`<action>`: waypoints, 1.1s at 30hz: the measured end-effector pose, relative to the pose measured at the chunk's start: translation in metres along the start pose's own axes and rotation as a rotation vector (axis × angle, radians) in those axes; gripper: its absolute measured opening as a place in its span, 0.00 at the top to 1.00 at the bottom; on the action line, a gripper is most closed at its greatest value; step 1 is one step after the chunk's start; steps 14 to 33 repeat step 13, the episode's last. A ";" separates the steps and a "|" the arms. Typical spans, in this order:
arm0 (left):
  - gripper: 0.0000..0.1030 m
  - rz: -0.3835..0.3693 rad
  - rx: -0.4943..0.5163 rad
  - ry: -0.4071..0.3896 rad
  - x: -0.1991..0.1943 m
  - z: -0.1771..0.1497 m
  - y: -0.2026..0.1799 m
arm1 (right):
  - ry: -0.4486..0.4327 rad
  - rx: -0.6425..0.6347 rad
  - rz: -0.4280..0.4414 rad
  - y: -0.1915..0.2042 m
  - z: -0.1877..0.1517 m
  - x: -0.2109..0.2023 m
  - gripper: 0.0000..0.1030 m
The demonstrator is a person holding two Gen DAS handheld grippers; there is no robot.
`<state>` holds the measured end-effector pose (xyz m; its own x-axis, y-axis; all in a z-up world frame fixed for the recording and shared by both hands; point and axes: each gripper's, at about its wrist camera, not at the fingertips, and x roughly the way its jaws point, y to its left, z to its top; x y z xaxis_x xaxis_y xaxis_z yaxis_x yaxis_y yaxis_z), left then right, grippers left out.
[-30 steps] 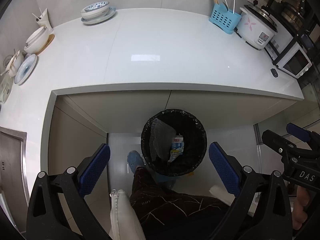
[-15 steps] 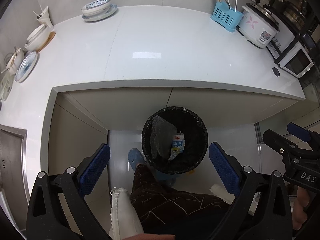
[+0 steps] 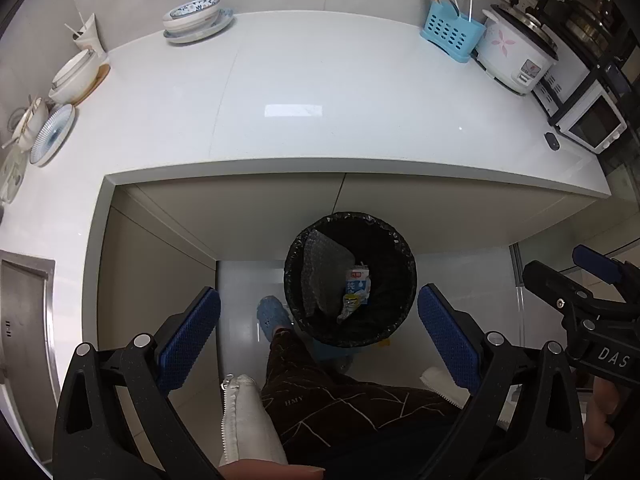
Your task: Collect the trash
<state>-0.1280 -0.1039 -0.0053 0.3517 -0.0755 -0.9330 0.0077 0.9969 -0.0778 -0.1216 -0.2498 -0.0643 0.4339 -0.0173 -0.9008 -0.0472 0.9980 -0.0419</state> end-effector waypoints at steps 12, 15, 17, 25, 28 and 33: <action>0.06 0.012 -0.002 -0.005 0.000 0.000 0.000 | 0.000 0.002 0.000 -0.001 0.000 0.001 0.09; 0.06 0.015 -0.003 -0.001 0.001 0.001 0.000 | 0.000 0.001 0.000 -0.002 0.000 0.001 0.09; 0.06 0.015 -0.003 -0.001 0.001 0.001 0.000 | 0.000 0.001 0.000 -0.002 0.000 0.001 0.09; 0.06 0.015 -0.003 -0.001 0.001 0.001 0.000 | 0.000 0.001 0.000 -0.002 0.000 0.001 0.09; 0.06 0.015 -0.003 -0.001 0.001 0.001 0.000 | 0.000 0.001 0.000 -0.002 0.000 0.001 0.09; 0.06 0.015 -0.003 -0.001 0.001 0.001 0.000 | 0.000 0.001 0.000 -0.002 0.000 0.001 0.09</action>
